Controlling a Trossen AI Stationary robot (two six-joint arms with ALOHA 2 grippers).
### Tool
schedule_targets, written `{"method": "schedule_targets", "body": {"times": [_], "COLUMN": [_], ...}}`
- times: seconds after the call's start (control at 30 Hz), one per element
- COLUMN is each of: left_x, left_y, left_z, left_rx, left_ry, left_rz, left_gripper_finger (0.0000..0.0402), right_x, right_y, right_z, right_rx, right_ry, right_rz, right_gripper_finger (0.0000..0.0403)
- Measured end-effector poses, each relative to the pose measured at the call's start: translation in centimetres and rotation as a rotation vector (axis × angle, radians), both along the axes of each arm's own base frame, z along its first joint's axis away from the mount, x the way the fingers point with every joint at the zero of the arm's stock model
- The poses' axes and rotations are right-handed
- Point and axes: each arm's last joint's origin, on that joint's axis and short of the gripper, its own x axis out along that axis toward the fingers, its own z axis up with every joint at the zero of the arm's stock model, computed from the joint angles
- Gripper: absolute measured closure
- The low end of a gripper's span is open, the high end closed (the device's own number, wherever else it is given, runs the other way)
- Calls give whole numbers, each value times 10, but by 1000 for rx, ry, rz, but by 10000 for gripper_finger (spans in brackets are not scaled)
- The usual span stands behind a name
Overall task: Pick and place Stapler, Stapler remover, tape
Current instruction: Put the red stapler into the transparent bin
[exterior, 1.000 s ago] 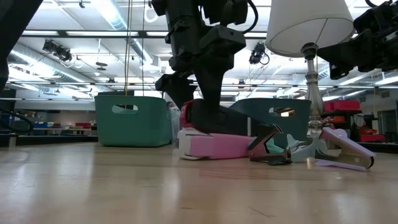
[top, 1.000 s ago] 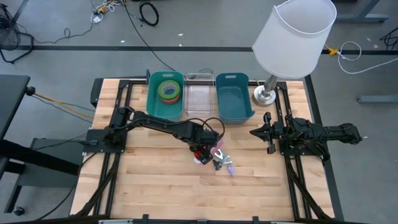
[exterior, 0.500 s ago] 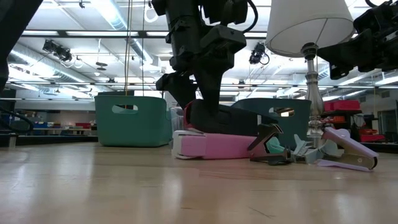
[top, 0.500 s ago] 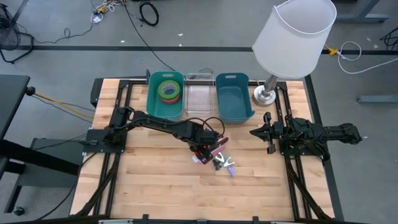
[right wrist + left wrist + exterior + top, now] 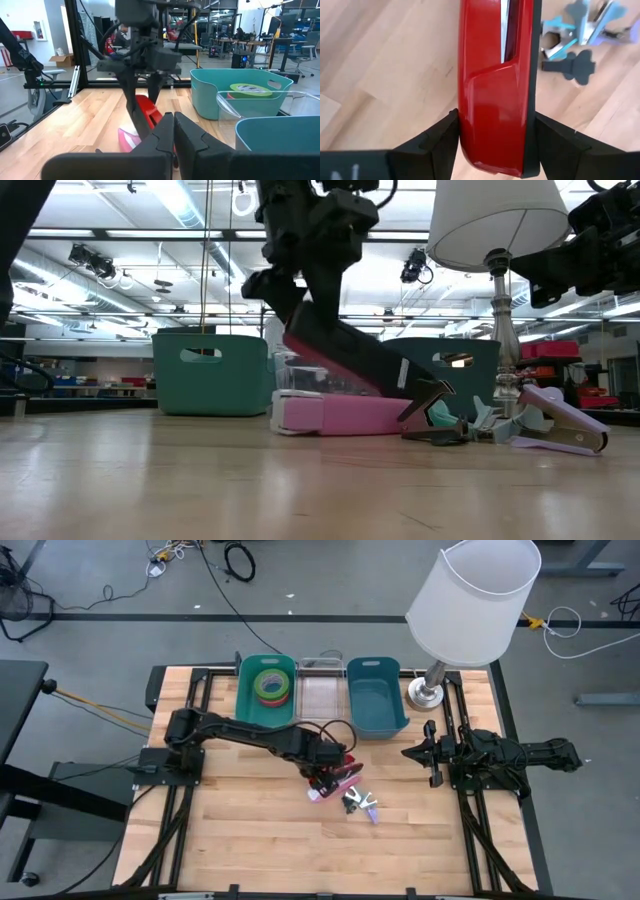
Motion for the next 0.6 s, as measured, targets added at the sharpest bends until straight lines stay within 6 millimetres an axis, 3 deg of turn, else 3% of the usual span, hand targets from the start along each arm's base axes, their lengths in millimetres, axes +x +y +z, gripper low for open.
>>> {"method": "schedule_targets", "body": {"times": [0.6], "left_x": [-4], "left_y": [5], "left_z": [11], "left_rx": [20], "left_ry": [-24], "left_rz": [-12], "left_gripper_finger": [189], "right_x": [0], "right_y": [0], "right_z": [0], "right_rx": [0], "right_ry": [0], "right_rz": [0], "right_gripper_finger": [387]}}
